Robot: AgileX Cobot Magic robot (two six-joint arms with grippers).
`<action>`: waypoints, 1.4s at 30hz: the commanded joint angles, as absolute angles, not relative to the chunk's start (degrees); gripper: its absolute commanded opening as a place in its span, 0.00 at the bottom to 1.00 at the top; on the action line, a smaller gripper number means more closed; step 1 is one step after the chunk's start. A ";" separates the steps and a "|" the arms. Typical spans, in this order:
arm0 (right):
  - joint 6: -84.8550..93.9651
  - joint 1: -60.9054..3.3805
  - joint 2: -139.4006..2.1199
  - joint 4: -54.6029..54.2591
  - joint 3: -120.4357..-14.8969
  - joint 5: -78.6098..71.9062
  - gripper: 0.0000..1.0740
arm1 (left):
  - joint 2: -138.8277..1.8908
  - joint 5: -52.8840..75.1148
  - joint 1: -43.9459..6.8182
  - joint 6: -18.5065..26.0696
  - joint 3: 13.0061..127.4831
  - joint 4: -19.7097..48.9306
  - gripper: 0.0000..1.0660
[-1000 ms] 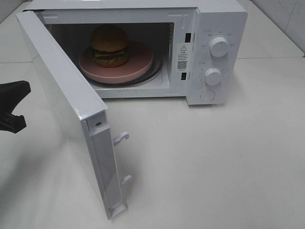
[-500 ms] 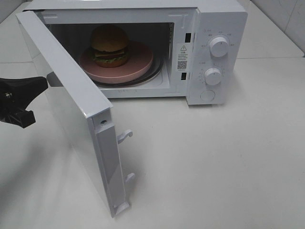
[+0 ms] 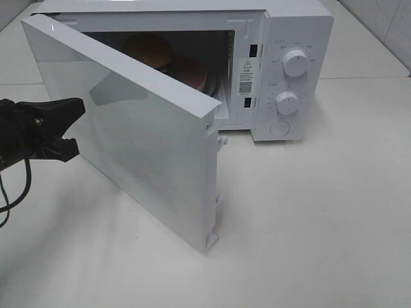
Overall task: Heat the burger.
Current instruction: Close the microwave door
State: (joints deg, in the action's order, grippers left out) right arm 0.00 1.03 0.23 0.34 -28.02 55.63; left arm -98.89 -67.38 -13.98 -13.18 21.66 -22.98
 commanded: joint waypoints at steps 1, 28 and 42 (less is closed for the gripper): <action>0.00 1.26 1.95 0.57 -27.96 55.18 0.35 | -98.78 -66.69 -17.65 -10.89 22.23 -16.44 0.00; 0.00 1.26 1.95 0.57 -27.96 55.18 0.35 | -103.36 -54.95 -29.45 -4.07 36.73 1.32 0.00; 0.00 1.26 1.95 0.57 -27.96 55.18 0.35 | -107.95 -54.66 -32.66 -2.29 41.77 9.97 0.00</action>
State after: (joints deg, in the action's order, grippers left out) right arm 0.00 1.03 0.23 0.40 -28.02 55.58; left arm -108.06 -54.37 -32.37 -2.69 41.20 9.17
